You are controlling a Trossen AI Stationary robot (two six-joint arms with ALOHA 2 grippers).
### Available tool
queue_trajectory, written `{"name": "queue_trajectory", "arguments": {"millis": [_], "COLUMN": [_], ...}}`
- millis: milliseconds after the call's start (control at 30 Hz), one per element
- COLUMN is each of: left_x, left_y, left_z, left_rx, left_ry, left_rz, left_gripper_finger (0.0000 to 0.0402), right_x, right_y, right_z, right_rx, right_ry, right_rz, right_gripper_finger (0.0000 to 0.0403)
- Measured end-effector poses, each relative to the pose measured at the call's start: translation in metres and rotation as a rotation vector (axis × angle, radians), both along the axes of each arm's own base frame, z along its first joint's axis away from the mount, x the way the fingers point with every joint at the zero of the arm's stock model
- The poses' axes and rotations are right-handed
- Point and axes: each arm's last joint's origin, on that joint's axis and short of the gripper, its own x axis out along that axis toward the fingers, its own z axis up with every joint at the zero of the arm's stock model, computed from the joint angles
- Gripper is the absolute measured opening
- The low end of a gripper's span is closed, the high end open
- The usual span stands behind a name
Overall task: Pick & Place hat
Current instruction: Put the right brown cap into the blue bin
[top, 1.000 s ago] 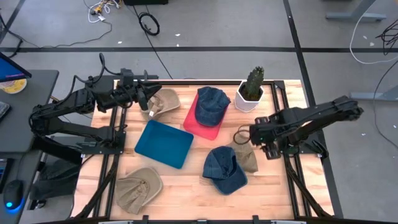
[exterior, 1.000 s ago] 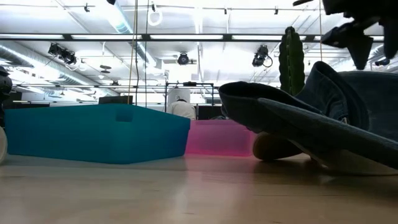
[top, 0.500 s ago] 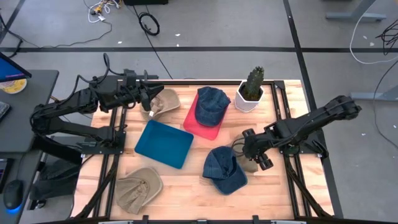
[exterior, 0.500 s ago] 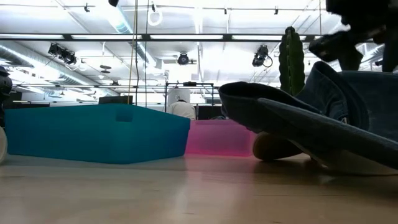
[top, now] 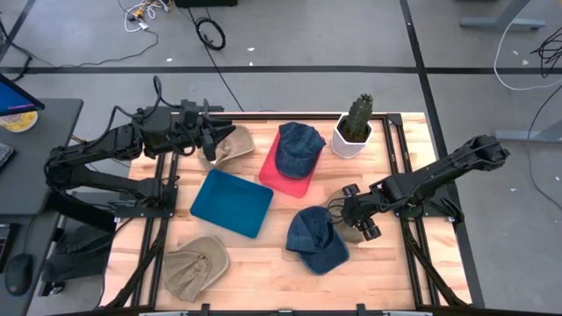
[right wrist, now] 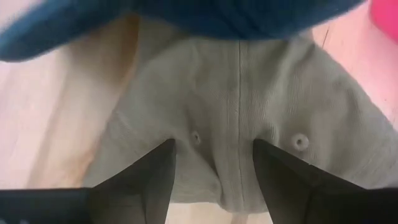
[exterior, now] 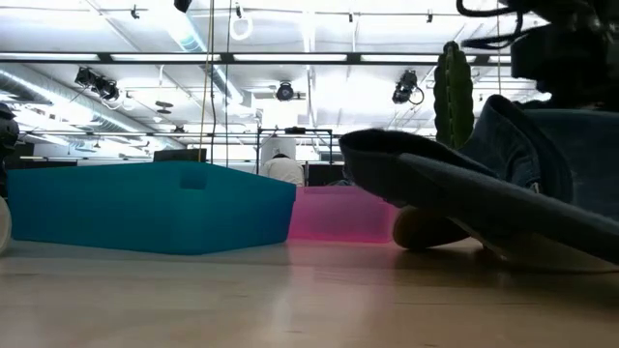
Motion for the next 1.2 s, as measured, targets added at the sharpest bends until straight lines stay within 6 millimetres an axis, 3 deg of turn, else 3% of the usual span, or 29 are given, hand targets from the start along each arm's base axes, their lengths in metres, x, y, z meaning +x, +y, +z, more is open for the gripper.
{"name": "queue_trajectory", "arguments": {"millis": [267,767,1000,1200], "left_x": [0.001,0.001,0.001,0.001], "left_y": [-0.004,-0.005,-0.005,-0.005], "left_z": [0.001,0.004,0.004,0.004], "left_rx": [0.0,0.004,0.003,0.004], "left_ry": [-0.008,-0.046,-0.046,-0.046], "left_rz": [-0.02,-0.025,-0.025,-0.025], "left_gripper_finger": [0.0119,0.0119,0.0119,0.0119], "right_x": [-0.003,-0.002,0.003,-0.001], "right_y": [-0.004,-0.004,-0.003,-0.003], "right_z": [-0.021,-0.056,-0.062,-0.049], "right_rx": [-0.076,-0.078,-0.051,-0.023], "right_ry": [0.03,0.063,0.071,0.14], "right_rz": [-0.125,-0.161,-0.283,-0.396], "right_gripper_finger": [0.0204,0.0122,0.0016,0.0006]}}
